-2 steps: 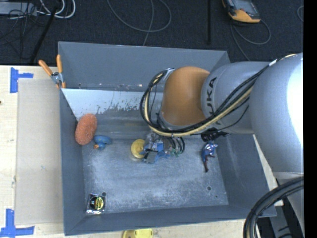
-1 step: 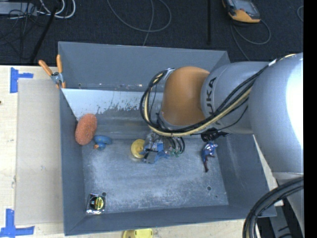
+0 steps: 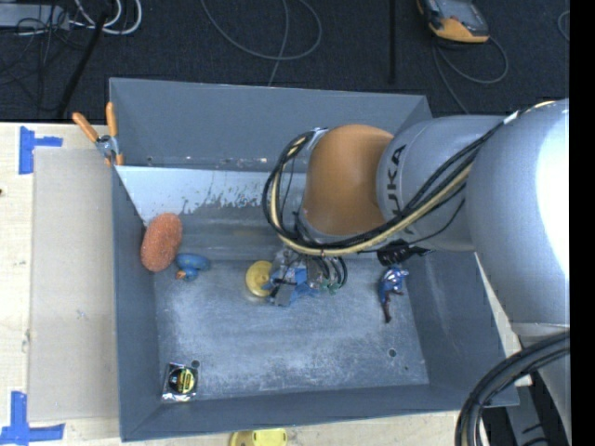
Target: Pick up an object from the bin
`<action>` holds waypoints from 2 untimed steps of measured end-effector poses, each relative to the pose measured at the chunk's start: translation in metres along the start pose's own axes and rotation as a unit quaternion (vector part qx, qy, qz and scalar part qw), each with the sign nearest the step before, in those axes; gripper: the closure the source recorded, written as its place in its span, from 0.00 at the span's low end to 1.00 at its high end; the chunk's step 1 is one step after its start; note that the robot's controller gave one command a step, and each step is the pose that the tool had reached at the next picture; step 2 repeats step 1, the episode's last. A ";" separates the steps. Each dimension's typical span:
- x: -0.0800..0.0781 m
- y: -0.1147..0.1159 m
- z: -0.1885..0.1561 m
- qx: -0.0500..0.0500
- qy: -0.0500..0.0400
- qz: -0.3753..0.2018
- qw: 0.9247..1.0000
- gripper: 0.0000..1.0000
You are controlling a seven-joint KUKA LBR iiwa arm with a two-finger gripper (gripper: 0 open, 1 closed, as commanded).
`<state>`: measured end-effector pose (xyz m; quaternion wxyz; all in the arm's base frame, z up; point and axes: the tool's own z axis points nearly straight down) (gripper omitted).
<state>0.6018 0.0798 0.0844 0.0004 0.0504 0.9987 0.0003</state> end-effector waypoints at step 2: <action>0.018 -0.008 -0.197 0.000 -0.002 0.013 1.000 1.00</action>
Offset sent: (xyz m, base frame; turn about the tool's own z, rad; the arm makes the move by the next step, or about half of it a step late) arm 0.0000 0.0000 0.0000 0.0000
